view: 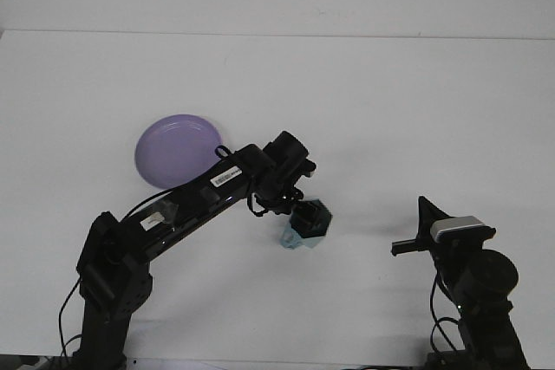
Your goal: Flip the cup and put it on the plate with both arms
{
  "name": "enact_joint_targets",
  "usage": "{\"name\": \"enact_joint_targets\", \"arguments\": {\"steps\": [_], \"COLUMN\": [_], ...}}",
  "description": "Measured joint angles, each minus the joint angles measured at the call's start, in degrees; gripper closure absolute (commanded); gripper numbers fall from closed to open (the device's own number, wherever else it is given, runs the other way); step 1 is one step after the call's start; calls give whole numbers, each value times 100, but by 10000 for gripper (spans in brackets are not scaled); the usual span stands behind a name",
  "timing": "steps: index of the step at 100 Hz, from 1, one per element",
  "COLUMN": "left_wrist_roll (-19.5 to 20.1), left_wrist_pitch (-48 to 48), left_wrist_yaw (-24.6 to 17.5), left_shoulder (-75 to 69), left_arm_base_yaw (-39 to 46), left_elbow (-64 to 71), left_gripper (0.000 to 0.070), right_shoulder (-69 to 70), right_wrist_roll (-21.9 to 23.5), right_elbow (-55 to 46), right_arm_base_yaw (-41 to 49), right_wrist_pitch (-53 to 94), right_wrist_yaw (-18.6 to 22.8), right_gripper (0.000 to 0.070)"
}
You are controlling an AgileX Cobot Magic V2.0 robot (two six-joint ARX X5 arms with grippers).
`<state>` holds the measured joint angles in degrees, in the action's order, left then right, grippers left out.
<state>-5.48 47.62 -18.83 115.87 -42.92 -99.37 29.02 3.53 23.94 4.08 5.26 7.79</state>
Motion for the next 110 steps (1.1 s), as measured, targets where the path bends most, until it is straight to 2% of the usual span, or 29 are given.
{"name": "enact_joint_targets", "arguments": {"steps": [4, 7, 8, 11, 35, 55, 67, 78, 110], "left_wrist_roll": [0, 0, 2, 2, 2, 70, 223, 356, 448], "left_wrist_pitch": [-48, -98, -127, -170, -37, 848, 1661, 2328, 2463], "left_wrist_yaw": [2, 2, 2, 22, 52, 264, 702, 885, 1043], "left_shoulder": [2, 2, 0, 0, 0, 2, 2, 0, -463], "left_arm_base_yaw": [-15, -35, -44, -68, -109, 72, 444, 844, 2402], "left_elbow": [0, 0, 0, 0, -103, -828, -1521, -2072, -2221], "left_gripper": [602, 697, 700, 683, 688, 688, 688, 687, 687], "right_shoulder": [0, 0, 0, 0, 0, 0, 0, 0, 0], "right_wrist_roll": [0, 0, 0, 0, 2, 15, 37, 39, 74], "right_elbow": [0, 0, 0, 0, 0, 0, 0, 0, 0], "right_arm_base_yaw": [0, 0, 0, 0, 0, 0, 0, 0, 0], "right_wrist_pitch": [0, 0, 0, -2, 0, 0, 0, 0, 0], "right_wrist_yaw": [0, 0, 0, 0, 0, 0, 0, 0, 2], "right_gripper": [700, 700, 700, 700, 700, 700, 700, 700, 700]}}
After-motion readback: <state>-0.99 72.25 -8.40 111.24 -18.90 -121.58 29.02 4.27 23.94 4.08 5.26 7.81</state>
